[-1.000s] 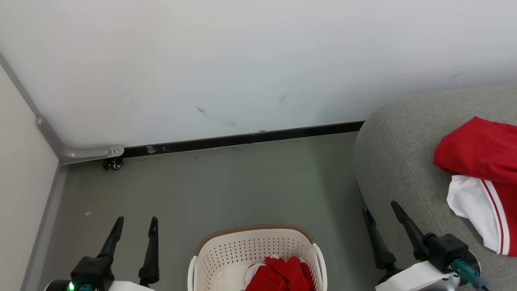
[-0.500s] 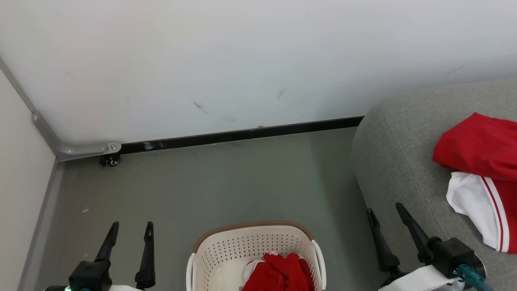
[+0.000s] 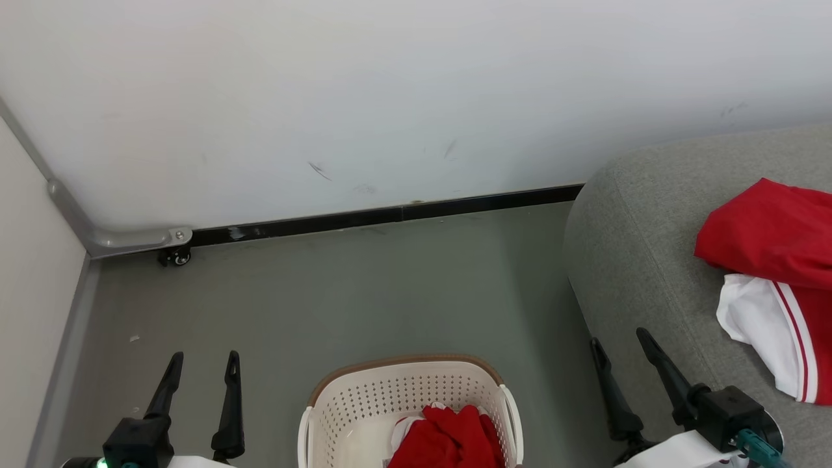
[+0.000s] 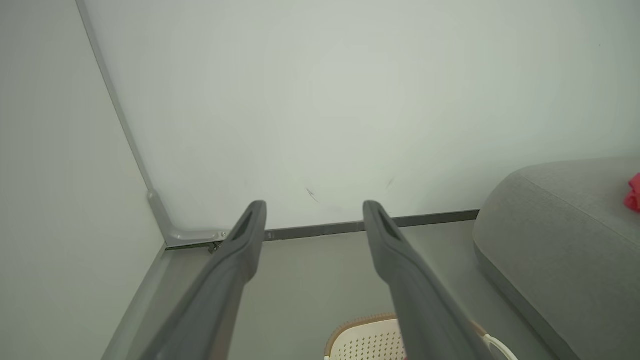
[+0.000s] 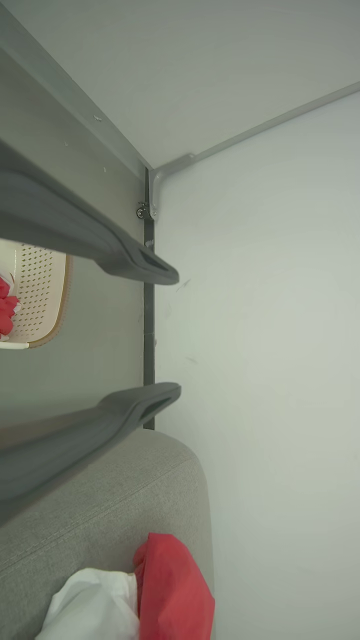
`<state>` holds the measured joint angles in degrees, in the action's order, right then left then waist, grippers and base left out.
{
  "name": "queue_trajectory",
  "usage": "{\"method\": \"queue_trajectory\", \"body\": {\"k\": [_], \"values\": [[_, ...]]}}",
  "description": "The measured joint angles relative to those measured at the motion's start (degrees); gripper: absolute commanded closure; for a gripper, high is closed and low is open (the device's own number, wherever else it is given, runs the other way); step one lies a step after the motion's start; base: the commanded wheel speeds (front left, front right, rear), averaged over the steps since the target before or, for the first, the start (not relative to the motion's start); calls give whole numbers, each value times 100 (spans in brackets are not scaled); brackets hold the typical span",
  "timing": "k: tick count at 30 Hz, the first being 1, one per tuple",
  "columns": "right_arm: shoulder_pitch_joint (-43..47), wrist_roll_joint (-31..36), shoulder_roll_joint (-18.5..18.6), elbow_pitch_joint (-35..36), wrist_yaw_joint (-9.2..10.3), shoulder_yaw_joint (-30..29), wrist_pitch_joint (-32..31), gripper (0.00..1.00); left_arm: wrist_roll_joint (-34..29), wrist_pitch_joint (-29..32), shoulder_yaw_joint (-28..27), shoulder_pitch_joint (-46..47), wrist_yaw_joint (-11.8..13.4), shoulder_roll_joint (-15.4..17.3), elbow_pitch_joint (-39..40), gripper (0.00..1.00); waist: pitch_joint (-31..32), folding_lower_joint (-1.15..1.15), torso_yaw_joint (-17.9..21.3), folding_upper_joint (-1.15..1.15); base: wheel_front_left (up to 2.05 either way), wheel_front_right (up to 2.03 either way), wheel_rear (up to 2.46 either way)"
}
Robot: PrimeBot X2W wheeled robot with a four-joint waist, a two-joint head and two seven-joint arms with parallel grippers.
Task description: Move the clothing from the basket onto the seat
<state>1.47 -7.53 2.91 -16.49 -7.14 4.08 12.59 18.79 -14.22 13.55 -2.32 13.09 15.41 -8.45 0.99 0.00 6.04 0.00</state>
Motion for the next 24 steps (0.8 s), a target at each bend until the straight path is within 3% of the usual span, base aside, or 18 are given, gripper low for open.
{"method": "queue_trajectory", "body": {"k": [24], "values": [[220,-63,-16,261,0,-27,-76,0,-152,0,-56,-104,-156,-114,34,0,114,0,142,0,0,0,0]]}}
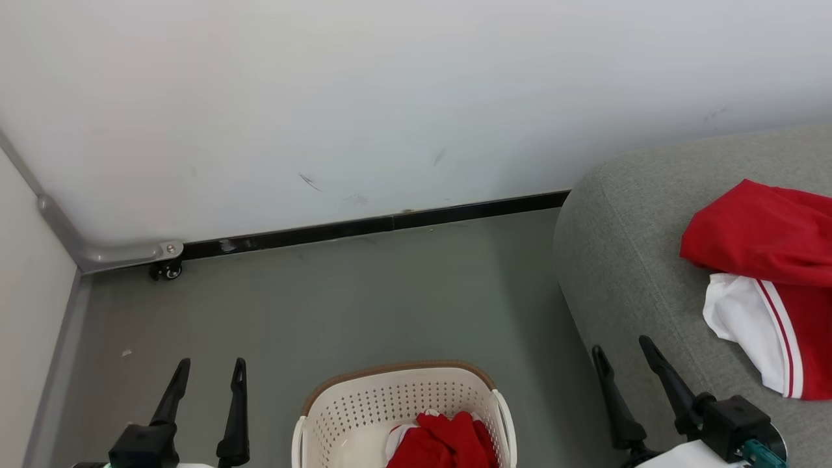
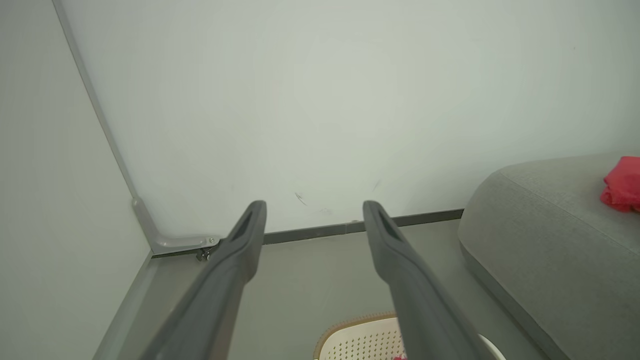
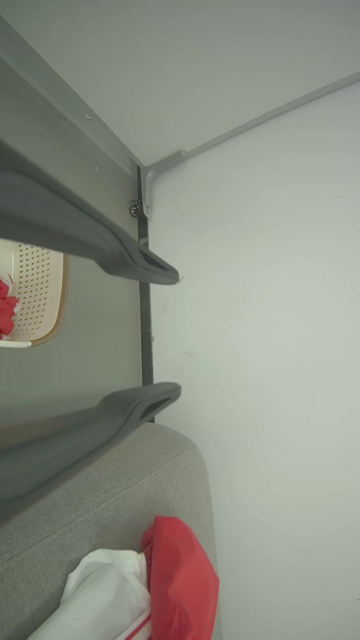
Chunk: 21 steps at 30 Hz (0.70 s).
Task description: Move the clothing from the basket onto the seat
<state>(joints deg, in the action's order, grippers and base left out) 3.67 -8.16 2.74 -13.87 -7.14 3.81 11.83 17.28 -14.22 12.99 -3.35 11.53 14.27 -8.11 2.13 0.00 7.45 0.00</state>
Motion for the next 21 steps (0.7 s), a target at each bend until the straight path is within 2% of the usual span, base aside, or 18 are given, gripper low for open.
{"method": "queue_trajectory", "body": {"k": [21], "values": [[114,-56,-16,215,0,-100,-59,0,-104,0,-57,-7,-149,-65,-2,0,-23,0,330,0,0,0,0]]}}
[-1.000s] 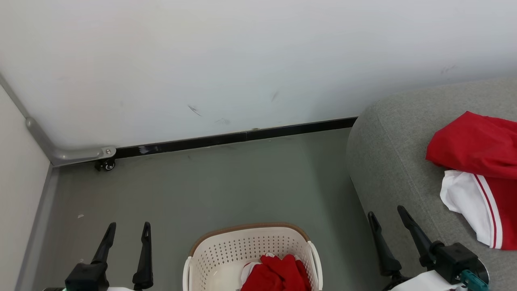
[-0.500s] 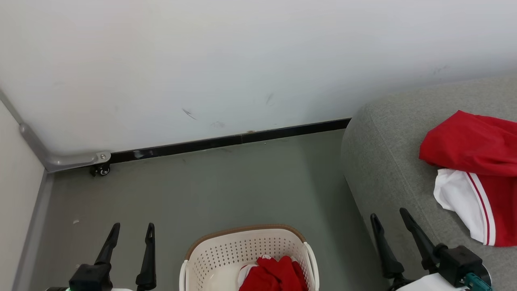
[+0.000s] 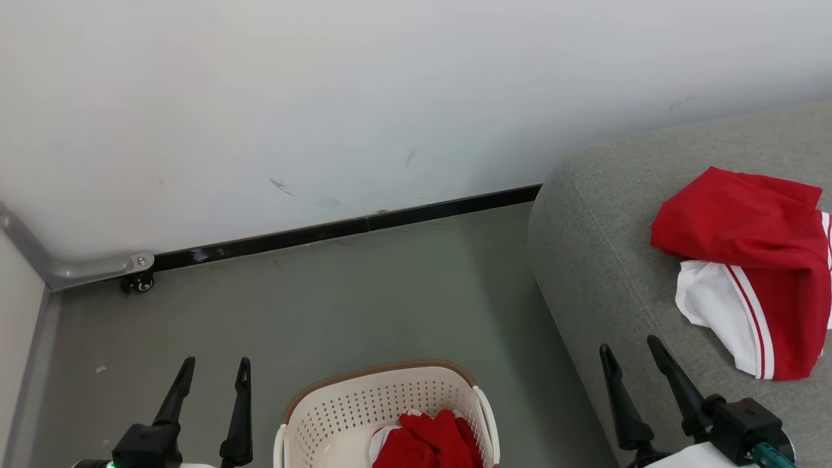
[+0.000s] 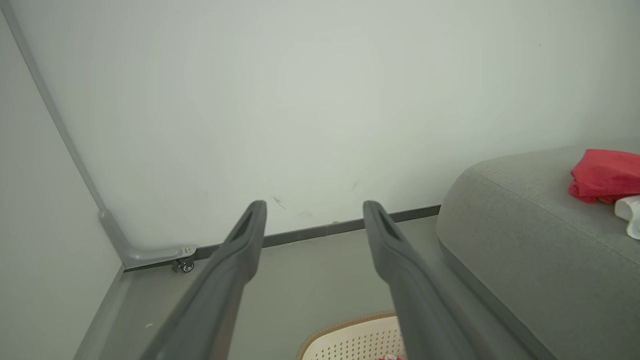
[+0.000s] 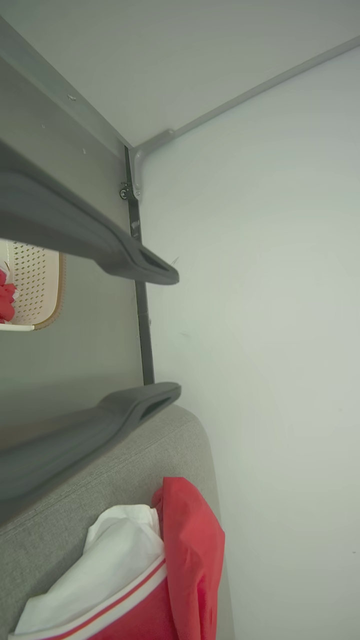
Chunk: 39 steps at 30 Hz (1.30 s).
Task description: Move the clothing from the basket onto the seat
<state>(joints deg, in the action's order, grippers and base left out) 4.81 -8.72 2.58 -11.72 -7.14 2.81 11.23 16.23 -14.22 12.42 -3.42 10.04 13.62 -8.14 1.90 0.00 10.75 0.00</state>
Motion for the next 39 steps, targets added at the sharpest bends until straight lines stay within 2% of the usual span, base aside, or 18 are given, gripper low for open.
{"method": "queue_trajectory", "body": {"k": [18,31,39], "values": [[1,-42,-2,89,0,4,-42,0,-94,0,-12,0,-7,-42,18,0,-92,0,224,0,0,0,0],[-8,-23,-10,248,0,-113,-41,0,-300,0,339,132,-357,56,-99,0,-265,0,292,0,0,0,0],[-19,101,-15,409,0,-448,-35,0,-439,21,493,546,-517,108,-237,0,-479,0,351,0,0,0,0]]}}
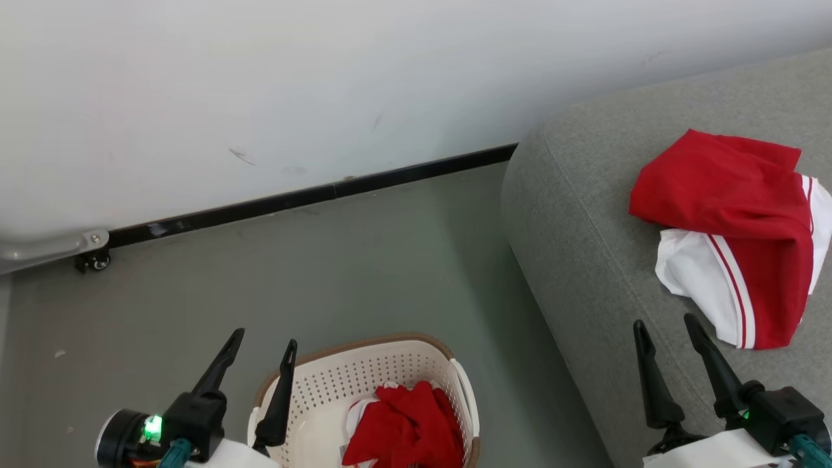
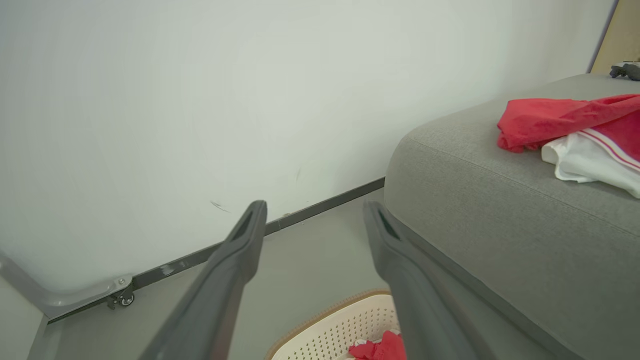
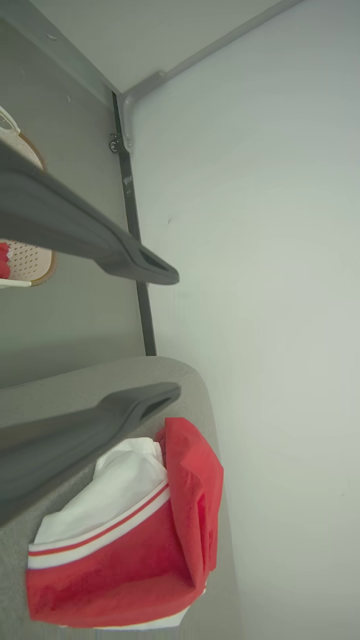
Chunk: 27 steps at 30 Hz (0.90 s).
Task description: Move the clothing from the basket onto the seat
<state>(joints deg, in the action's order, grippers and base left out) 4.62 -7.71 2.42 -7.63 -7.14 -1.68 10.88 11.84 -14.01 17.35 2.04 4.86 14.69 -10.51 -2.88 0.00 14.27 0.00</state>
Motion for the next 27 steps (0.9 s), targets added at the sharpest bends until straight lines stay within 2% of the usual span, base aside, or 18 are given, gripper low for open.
{"method": "queue_trajectory", "body": {"k": [27], "values": [[-717,0,-5,283,0,-53,130,0,-431,318,459,1145,-392,112,-638,0,-1244,0,223,0,0,0,0]]}}
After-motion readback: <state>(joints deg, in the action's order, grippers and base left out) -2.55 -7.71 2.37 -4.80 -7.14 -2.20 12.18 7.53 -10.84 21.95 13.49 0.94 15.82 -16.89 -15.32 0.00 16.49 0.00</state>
